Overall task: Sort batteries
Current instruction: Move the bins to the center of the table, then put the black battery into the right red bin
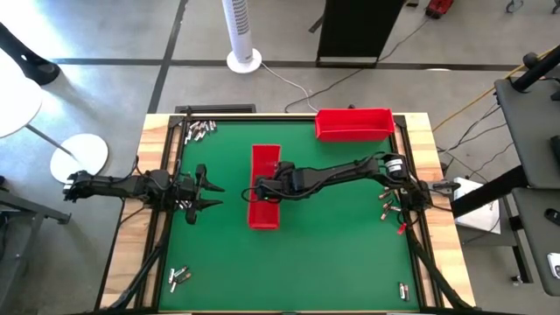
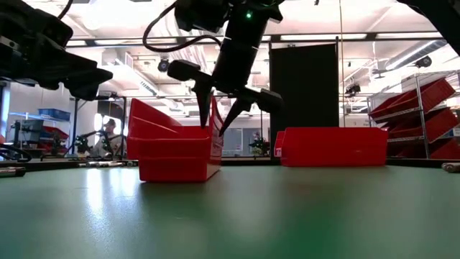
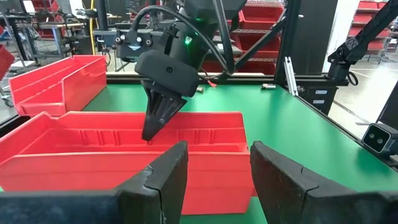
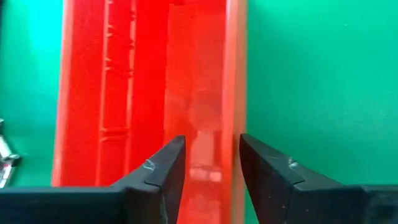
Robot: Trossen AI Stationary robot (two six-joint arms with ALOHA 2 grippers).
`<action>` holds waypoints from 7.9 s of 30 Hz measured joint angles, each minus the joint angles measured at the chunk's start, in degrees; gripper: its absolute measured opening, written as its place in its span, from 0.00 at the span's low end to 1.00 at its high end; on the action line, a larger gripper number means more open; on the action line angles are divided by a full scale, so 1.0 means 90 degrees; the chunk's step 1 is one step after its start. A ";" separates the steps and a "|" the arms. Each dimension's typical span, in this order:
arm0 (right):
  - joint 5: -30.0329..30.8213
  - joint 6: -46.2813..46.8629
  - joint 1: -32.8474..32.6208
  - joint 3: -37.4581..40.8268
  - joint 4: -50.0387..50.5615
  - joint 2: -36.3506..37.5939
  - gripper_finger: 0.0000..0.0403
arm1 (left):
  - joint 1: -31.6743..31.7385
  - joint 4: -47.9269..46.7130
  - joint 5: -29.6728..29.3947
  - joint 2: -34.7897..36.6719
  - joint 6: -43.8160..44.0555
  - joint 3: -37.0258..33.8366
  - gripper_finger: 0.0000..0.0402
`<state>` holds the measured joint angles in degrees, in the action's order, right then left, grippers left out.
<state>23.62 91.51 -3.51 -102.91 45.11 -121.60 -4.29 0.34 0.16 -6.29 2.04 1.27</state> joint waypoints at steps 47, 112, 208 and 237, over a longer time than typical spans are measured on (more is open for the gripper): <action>0.1982 0.2352 0.2079 0.0836 0.4331 0.1915 0.54 | 0.0000 -0.0035 -0.0007 -0.0098 0.0000 -0.0001 0.39; 0.2235 0.1052 0.3269 0.2080 0.3280 0.3112 0.03 | 0.0002 -0.0002 -0.0022 -0.0150 0.0000 -0.0001 0.39; 0.0535 0.0396 -0.0696 0.2551 0.2470 0.2646 0.32 | -0.0001 -0.0001 -0.0019 -0.0179 0.0000 -0.0001 0.39; -0.1742 0.4335 -0.3095 0.4552 0.3162 0.3389 0.33 | 0.0000 0.0000 -0.0019 -0.0186 0.0000 -0.0001 0.39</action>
<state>7.94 130.52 -31.36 -61.95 73.56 -91.10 -4.29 0.34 -0.01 -7.97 2.04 1.26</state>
